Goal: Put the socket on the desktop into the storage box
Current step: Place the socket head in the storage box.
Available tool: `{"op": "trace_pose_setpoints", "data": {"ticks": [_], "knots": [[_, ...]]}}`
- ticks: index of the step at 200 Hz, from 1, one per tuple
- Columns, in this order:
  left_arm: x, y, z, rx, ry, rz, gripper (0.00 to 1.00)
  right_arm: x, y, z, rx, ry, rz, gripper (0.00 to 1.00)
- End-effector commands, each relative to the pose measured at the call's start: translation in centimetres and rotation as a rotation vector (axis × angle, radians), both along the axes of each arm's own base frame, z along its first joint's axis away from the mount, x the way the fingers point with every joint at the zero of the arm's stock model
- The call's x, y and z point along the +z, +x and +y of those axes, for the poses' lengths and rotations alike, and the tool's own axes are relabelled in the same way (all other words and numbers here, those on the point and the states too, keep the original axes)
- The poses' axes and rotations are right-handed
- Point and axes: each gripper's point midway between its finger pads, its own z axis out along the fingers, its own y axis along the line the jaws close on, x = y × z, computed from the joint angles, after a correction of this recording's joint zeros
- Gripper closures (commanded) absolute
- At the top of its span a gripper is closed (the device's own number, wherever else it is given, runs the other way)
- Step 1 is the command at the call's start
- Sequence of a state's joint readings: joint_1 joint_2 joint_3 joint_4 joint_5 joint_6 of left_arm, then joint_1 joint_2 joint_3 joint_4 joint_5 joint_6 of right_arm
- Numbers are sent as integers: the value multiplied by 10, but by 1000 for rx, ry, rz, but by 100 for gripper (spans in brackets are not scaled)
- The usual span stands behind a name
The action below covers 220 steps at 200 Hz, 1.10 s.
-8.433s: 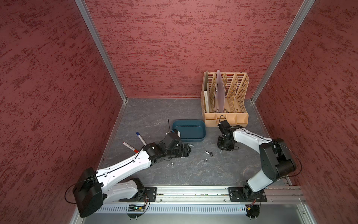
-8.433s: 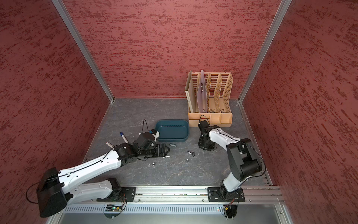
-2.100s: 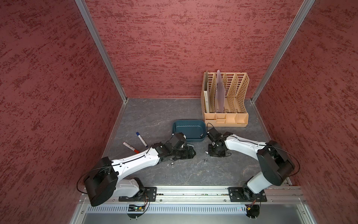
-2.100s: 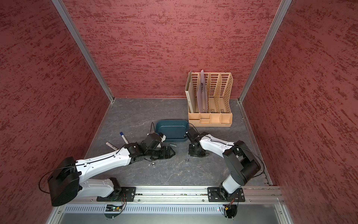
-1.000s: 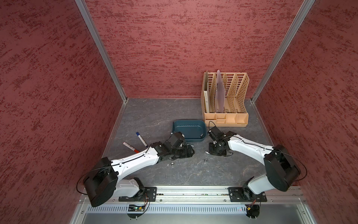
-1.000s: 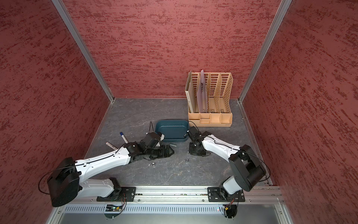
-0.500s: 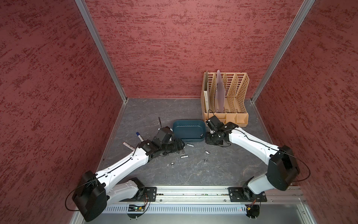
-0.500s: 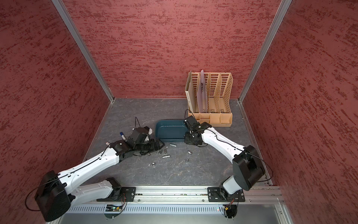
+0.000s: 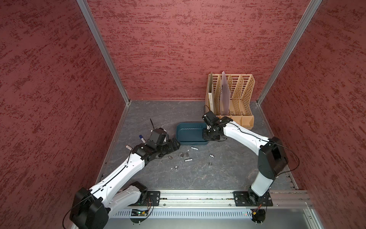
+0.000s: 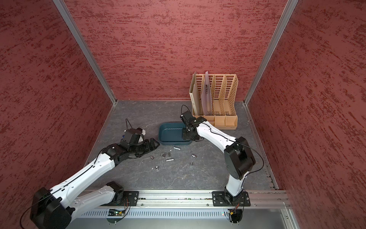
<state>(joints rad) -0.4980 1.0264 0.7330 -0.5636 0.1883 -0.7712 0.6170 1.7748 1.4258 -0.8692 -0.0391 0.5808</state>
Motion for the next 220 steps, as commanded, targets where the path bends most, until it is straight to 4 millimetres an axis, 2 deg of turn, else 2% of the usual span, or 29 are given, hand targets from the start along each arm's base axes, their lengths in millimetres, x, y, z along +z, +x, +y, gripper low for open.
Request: {"op": "trace_pose_setpoints", "data": {"ticks": [1,34,106,220], "knots": [[0,-1,3,-11,0,-1,11,4,6,10,32,0,-5,85],[-1,0,4,-4,-4,5,11,-2,18,20,44,-6,0,85],[-6,4,2,-1,-13,17,11,-29,42,35,54,-42,28,84],[-13,-1,3,6,-16,36,11,-68,54,41,42,-73,79,84]]}}
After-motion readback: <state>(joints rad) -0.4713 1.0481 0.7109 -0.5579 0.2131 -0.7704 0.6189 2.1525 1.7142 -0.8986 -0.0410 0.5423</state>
